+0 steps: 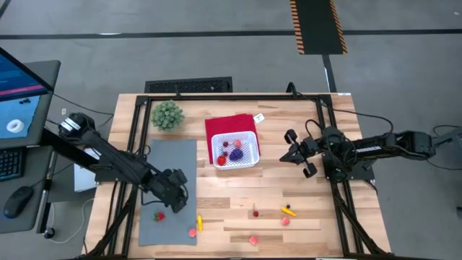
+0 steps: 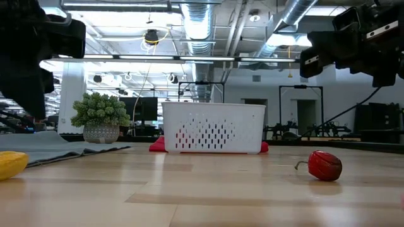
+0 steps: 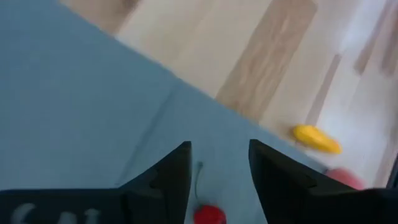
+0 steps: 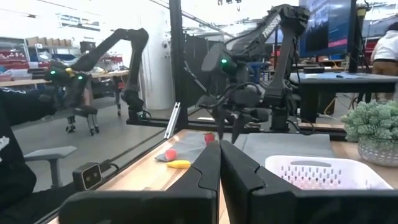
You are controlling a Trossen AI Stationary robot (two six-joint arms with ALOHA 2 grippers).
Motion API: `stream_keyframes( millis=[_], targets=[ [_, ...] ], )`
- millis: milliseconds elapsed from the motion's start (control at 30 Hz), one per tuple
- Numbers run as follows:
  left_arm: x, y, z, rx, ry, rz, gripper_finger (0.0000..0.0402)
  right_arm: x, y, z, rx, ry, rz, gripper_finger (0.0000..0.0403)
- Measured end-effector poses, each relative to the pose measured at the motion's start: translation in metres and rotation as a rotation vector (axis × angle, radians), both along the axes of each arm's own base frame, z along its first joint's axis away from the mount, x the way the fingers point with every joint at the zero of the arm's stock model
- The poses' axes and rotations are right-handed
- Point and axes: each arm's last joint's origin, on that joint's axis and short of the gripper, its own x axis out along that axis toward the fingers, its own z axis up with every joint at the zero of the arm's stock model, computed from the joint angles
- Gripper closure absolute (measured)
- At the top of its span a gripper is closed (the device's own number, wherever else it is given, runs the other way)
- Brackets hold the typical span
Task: Pick and placing Produce into tupperware
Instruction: Put the red cherry into the white bin
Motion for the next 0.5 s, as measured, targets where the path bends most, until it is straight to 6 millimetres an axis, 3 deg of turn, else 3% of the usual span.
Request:
stream_keyframes(
  millis=[300,500],
  targets=[
    [0.022,-0.022,0.0,0.093,0.242,-0.012,0.0279,0.0,0.0,-0.002,0.005,0.017,0.0,0.037],
    [0.033,-0.031,0.001,0.084,0.246,-0.056,0.0303,0.0,0.0,-0.002,0.007,0.024,0.0,0.037]
  ],
)
